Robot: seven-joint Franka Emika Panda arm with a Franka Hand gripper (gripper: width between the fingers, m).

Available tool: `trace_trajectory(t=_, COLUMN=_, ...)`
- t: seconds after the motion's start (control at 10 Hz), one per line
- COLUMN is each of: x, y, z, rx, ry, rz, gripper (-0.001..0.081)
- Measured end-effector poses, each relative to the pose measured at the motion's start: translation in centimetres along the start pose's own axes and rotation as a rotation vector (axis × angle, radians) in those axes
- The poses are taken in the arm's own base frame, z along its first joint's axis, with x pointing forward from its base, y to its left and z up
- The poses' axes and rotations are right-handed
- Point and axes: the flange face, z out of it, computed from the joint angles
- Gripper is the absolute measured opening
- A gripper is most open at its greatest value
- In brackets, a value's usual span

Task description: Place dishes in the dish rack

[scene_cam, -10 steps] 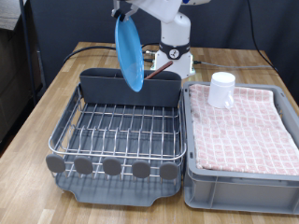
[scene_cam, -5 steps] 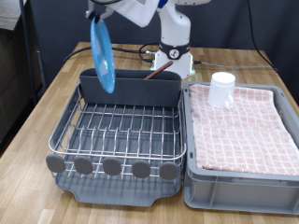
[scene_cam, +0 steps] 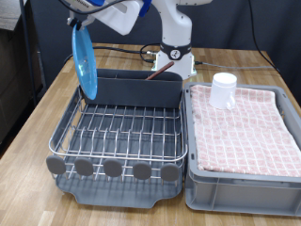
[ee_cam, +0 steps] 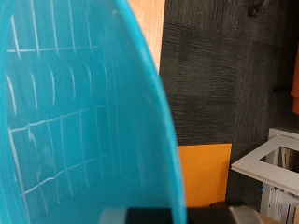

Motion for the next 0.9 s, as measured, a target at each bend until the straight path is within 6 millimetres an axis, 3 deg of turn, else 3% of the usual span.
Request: trace_trajectory(t=0.9, x=-1.2, y=-1.3, z=5.6, rx=-0.033, ry=0.006, rz=-0.038, gripper=0.0025)
